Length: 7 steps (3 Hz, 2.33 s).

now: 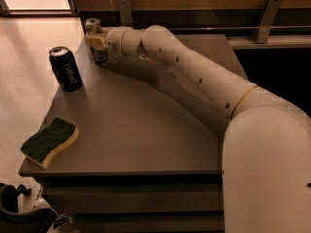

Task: Move redbull can near sponge

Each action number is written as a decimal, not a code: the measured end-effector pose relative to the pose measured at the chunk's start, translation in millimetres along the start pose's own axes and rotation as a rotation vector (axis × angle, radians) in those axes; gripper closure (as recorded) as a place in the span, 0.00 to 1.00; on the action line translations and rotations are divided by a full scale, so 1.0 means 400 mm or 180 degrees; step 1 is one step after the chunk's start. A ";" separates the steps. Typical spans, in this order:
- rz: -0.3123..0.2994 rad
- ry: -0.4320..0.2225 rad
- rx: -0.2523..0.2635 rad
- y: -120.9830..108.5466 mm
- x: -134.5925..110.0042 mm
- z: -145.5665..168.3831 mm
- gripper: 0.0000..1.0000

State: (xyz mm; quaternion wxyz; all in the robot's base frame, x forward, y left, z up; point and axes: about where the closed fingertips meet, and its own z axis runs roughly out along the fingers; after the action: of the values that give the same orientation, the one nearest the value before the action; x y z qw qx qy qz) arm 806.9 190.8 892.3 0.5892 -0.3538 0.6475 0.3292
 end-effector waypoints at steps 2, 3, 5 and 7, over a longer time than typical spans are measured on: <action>0.0004 0.0001 -0.0025 0.011 0.002 0.010 1.00; 0.0024 0.0029 -0.0076 0.019 -0.006 -0.007 1.00; -0.0038 -0.0031 -0.0022 0.094 -0.131 -0.242 1.00; -0.0082 0.0108 0.0010 0.273 -0.148 -0.465 1.00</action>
Offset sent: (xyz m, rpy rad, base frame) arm -0.0008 0.0025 -0.0004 0.0003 0.0008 0.0033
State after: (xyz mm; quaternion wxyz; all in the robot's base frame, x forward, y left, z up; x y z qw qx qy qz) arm 619.2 96.3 968.8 0.5829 -0.3668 0.6533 0.3145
